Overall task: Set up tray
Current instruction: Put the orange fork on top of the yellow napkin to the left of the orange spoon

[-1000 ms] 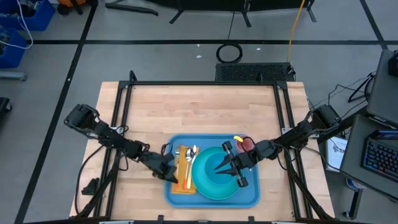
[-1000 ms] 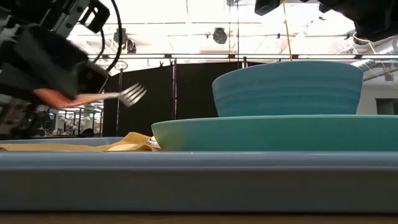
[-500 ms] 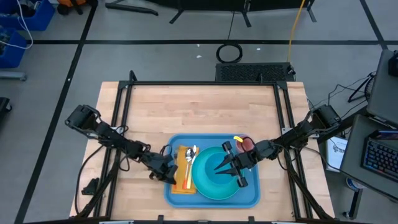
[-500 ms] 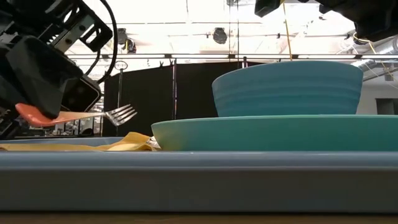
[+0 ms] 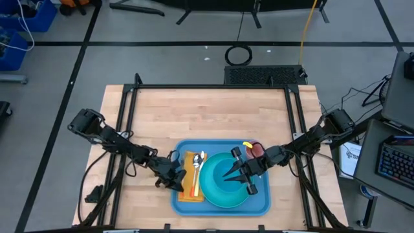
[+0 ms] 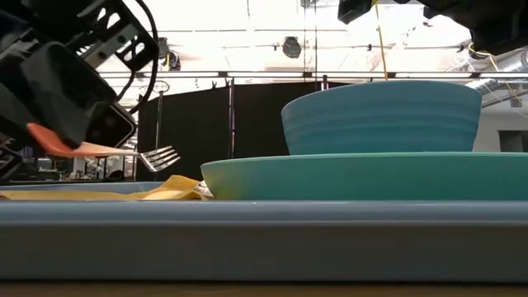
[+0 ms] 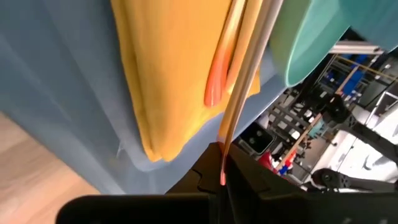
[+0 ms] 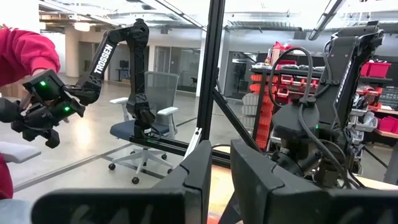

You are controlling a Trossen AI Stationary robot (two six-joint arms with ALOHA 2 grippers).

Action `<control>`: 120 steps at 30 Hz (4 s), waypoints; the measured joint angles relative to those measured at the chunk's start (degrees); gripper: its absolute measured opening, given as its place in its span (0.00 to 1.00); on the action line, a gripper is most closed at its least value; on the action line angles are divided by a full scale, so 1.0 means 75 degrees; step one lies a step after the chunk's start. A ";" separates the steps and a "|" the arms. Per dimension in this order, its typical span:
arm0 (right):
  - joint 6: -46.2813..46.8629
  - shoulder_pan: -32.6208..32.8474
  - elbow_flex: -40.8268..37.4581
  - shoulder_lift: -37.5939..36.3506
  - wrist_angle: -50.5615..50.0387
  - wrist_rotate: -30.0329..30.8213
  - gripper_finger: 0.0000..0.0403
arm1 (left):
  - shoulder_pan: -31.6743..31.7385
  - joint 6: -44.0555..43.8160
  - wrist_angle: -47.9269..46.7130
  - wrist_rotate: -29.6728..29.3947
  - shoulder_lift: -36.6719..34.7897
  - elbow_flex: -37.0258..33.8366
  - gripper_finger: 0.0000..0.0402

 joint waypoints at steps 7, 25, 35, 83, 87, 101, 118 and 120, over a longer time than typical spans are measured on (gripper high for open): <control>-0.0003 0.0000 0.0000 0.0000 -0.0005 0.0001 0.12 | 0.0041 0.0038 0.0020 0.0046 0.0000 0.0000 0.02; -0.0009 -0.0009 0.0000 0.0000 -0.0075 0.0002 0.12 | 0.0044 0.1080 0.0020 0.0128 0.0000 0.0000 0.10; -0.0009 -0.0009 0.0000 0.0000 -0.0096 0.0002 0.12 | 0.0044 0.1319 0.0025 0.0082 0.0000 0.0000 0.02; 0.0006 -0.0009 0.0000 0.0000 -0.0134 0.0002 0.12 | -0.0579 0.0689 0.0000 -0.2084 0.0000 -0.0002 0.12; 0.0006 -0.0009 0.0000 0.0000 -0.0133 0.0002 0.12 | -0.0579 0.0667 -0.0021 -0.1980 0.0000 -0.0003 0.12; 0.0006 -0.0009 0.0000 0.0000 -0.0134 0.0002 0.12 | -0.0621 0.0796 -0.0070 -0.1920 0.0000 0.0000 0.16; 0.0945 -0.0025 0.0005 0.0003 -0.0169 0.0411 0.12 | -0.1312 0.4454 0.2274 -0.3491 -0.0009 0.0000 0.37; 0.0998 -0.0029 0.0084 0.0003 -0.0479 0.0410 0.12 | -0.1457 0.5277 0.2375 -0.3560 -0.0009 0.0000 0.37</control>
